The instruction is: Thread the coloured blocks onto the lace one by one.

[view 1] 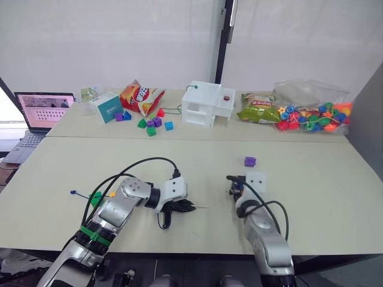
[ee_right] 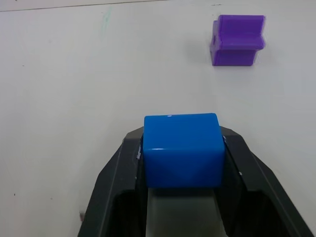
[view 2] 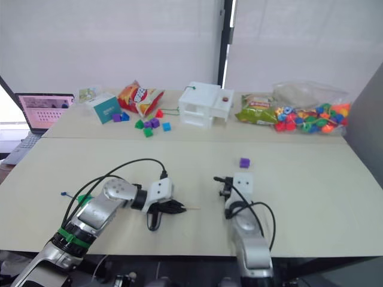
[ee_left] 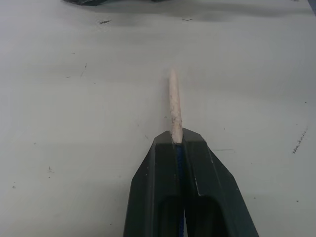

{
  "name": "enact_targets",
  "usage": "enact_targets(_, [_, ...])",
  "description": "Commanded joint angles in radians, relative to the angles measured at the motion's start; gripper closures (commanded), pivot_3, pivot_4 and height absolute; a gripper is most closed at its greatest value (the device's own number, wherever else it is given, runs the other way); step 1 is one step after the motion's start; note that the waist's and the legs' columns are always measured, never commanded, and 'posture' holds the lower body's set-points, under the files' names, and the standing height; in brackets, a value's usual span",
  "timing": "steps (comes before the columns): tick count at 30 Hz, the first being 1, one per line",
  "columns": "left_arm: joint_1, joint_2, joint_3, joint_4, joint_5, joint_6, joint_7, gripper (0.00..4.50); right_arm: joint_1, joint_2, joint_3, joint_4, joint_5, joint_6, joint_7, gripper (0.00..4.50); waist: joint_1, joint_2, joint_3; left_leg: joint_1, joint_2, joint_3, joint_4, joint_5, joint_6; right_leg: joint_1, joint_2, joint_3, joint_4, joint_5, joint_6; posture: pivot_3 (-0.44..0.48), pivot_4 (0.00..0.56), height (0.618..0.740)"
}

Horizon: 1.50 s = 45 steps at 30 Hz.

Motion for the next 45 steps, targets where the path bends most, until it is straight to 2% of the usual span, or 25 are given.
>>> enact_targets(1, [-0.004, 0.010, 0.004, -0.004, 0.008, -0.006, -0.002, 4.50, 0.103, -0.007, 0.079, -0.214, 0.016, 0.088, 0.025, 3.29, -0.005, 0.000, 0.000, 0.000, 0.000, 0.000, 0.000, 0.000, 0.000, 0.000, 0.000, 0.001, 0.000, 0.000, 0.000, 0.000, 0.150, 0.740])
enact_targets(4, [-0.008, 0.012, 0.001, 0.005, 0.010, -0.011, -0.007, 4.50, 0.178, 0.004, 0.113, -0.292, 0.024, 0.160, 0.025, 3.29, -0.010, 0.000, 0.000, 0.000, 0.000, 0.000, -0.001, 0.000, 0.000, 0.000, 0.000, 0.001, 0.000, 0.000, 0.000, 0.000, 0.150, 0.740])
enact_targets(10, [-0.008, 0.018, -0.004, -0.003, 0.010, -0.012, -0.021, 4.50, 0.175, 0.019, 0.110, -0.233, 0.029, 0.183, 0.015, 3.29, -0.012, 0.000, 0.000, 0.004, 0.000, 0.000, -0.001, 0.000, 0.000, 0.003, 0.000, 0.001, -0.001, 0.000, 0.000, 0.000, 0.150, 0.740])
enact_targets(12, [-0.011, 0.021, -0.001, 0.000, 0.009, -0.012, -0.025, 4.50, 0.180, 0.026, 0.097, -0.254, 0.035, 0.164, 0.009, 2.22, -0.011, 0.000, 0.000, 0.005, 0.000, 0.000, -0.001, 0.000, 0.000, 0.004, 0.000, 0.001, -0.001, 0.000, 0.000, 0.000, 0.150, 0.740])
enact_targets(18, [-0.008, 0.023, 0.002, 0.003, 0.012, -0.015, -0.023, 4.50, 0.127, -0.087, 0.089, -0.401, 0.062, 0.190, 0.106, 0.18, -0.012, 0.000, 0.000, 0.003, 0.000, 0.000, -0.001, 0.000, 0.000, 0.002, 0.000, 0.001, -0.001, 0.000, 0.000, 0.000, 0.150, 0.740])
enact_targets(19, [-0.007, 0.022, 0.003, -0.001, 0.011, -0.013, -0.020, 4.50, 0.104, -0.124, 0.069, -0.428, 0.086, 0.216, 0.147, 0.05, -0.011, 0.000, 0.000, 0.002, 0.000, 0.000, -0.001, 0.000, 0.000, 0.002, 0.000, 0.001, -0.001, 0.000, 0.000, 0.000, 0.150, 0.740])
enact_targets(21, [-0.004, 0.020, 0.004, -0.013, 0.008, -0.005, -0.015, 4.50, 0.060, -0.201, 0.031, -0.457, 0.136, 0.260, 0.230, 0.05, -0.011, 0.000, 0.000, 0.003, 0.000, 0.000, -0.001, 0.000, 0.000, 0.002, 0.000, 0.000, -0.001, 0.000, 0.000, 0.000, 0.150, 0.740])
enact_targets(24, [0.002, 0.012, 0.008, -0.048, -0.003, 0.020, -0.005, 4.50, -0.051, -0.426, -0.065, -0.416, 0.319, 0.346, 0.510, 0.05, -0.011, 0.000, 0.000, 0.003, 0.000, 0.000, 0.000, 0.000, 0.000, 0.004, 0.001, 0.000, -0.002, 0.000, 0.000, 0.000, 0.150, 0.740])
enact_targets(27, [0.001, 0.001, 0.010, -0.064, -0.013, 0.038, 0.003, 4.50, -0.113, -0.572, -0.117, -0.339, 0.464, 0.388, 0.700, 0.05, -0.007, 0.000, 0.000, 0.003, 0.001, -0.001, 0.000, 0.000, 0.001, 0.005, 0.001, -0.002, -0.003, 0.000, 0.000, 0.000, 0.150, 0.740])
enact_targets(30, [0.016, -0.005, 0.004, -0.091, -0.015, 0.055, 0.012, 4.50, -0.222, -0.833, -0.027, -0.119, 0.454, 0.267, 1.040, 0.05, -0.009, 0.000, 0.000, 0.002, 0.001, 0.000, 0.000, -0.001, 0.001, 0.006, 0.000, -0.002, -0.005, 0.000, 0.000, 0.000, 0.150, 0.740])
enact_targets(32, [0.030, -0.004, 0.003, -0.108, -0.016, 0.063, 0.015, 4.50, -0.291, -0.931, 0.073, 0.011, 0.376, 0.128, 1.174, 0.05, -0.010, 0.000, 0.001, 0.002, 0.001, 0.001, 0.001, -0.001, 0.002, 0.007, 0.000, -0.002, -0.006, 0.000, 0.000, 0.000, 0.150, 0.740])
enact_targets(38, [0.059, 0.003, 0.007, -0.164, -0.021, 0.102, 0.034, 4.50, -0.444, -0.941, 0.222, 0.328, 0.210, -0.187, 1.343, 0.05, -0.011, 0.000, 0.001, 0.001, 0.002, 0.001, 0.001, -0.001, 0.002, 0.005, 0.001, -0.001, -0.006, 0.000, 0.000, 0.000, 0.150, 0.740])
enact_targets(45, [0.076, 0.006, 0.014, -0.217, -0.026, 0.143, 0.059, 4.50, -0.504, -0.873, 0.278, 0.535, 0.100, -0.381, 1.386, 0.05, -0.001, 0.000, 0.001, 0.000, 0.002, 0.001, 0.003, -0.001, 0.002, 0.005, 0.000, -0.001, -0.005, 0.000, 0.000, 0.000, 0.150, 0.740])
